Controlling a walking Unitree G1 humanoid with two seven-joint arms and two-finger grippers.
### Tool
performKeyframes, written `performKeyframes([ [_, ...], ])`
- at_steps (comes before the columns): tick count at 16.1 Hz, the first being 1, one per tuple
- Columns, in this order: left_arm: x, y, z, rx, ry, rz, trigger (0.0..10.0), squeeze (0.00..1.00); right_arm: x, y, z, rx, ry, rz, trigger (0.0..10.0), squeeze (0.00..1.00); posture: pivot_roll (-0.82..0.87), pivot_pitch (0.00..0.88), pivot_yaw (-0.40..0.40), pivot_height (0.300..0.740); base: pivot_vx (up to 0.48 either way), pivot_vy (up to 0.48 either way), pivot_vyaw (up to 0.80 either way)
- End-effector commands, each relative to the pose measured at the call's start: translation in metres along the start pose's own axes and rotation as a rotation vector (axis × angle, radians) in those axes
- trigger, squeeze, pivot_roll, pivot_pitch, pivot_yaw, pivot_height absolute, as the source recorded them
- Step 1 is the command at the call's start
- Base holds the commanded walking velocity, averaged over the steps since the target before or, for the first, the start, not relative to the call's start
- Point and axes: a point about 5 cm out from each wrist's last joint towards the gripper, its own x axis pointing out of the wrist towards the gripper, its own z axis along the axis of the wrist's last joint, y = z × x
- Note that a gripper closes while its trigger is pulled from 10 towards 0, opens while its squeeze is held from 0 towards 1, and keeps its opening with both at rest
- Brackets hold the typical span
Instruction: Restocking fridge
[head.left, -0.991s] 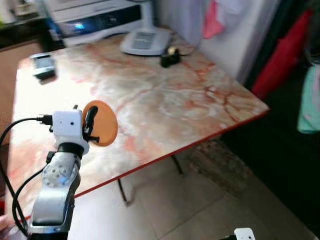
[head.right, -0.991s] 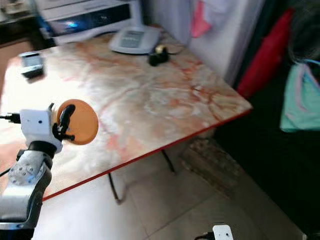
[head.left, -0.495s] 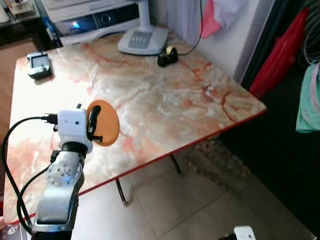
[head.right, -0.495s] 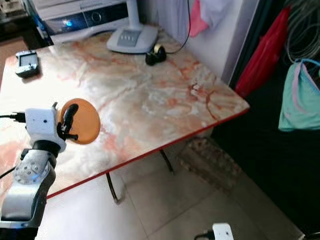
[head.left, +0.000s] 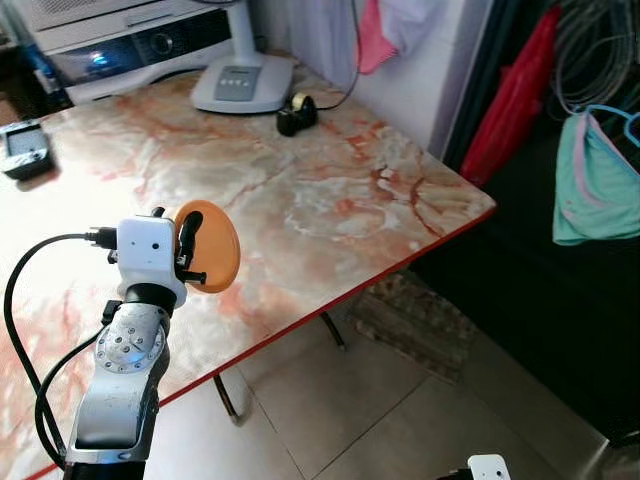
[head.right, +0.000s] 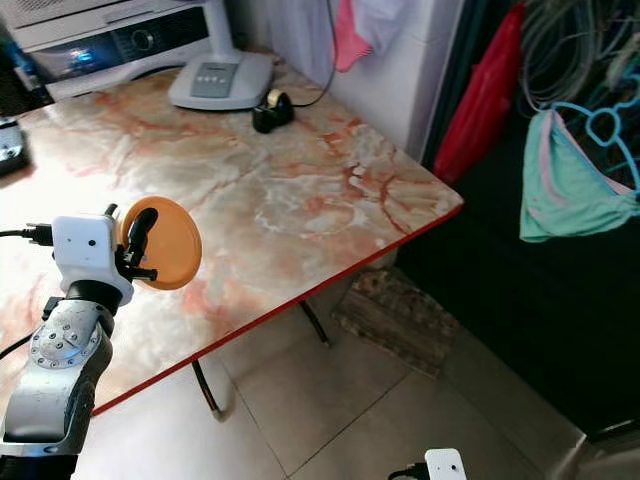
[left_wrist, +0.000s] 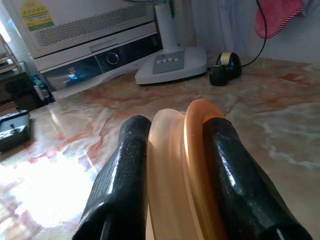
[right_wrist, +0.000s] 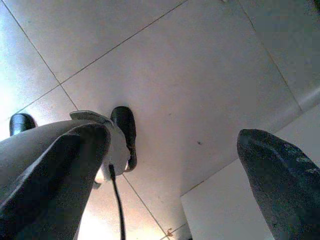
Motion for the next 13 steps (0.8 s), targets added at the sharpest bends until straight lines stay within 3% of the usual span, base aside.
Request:
performKeyframes([
  [1, 0.0008, 0.0019, 0.0009, -0.001, 0.003, 0.015, 10.0, 0.00, -0.0011, 0.0010, -0.0067, 0.011, 0.023, 0.003, 10.0, 0.00, -0.04, 0.098, 0.050, 0.740, 0.000, 0.371, -0.80],
  [13, 0.0000, -0.0027, 0.0003, -0.005, 0.003, -0.016, 10.0, 0.00, -0.0012, 0.0021, -0.0076, 0.006, 0.026, 0.008, 10.0, 0.00, -0.03, 0.084, 0.052, 0.740, 0.000, 0.023, -0.80],
])
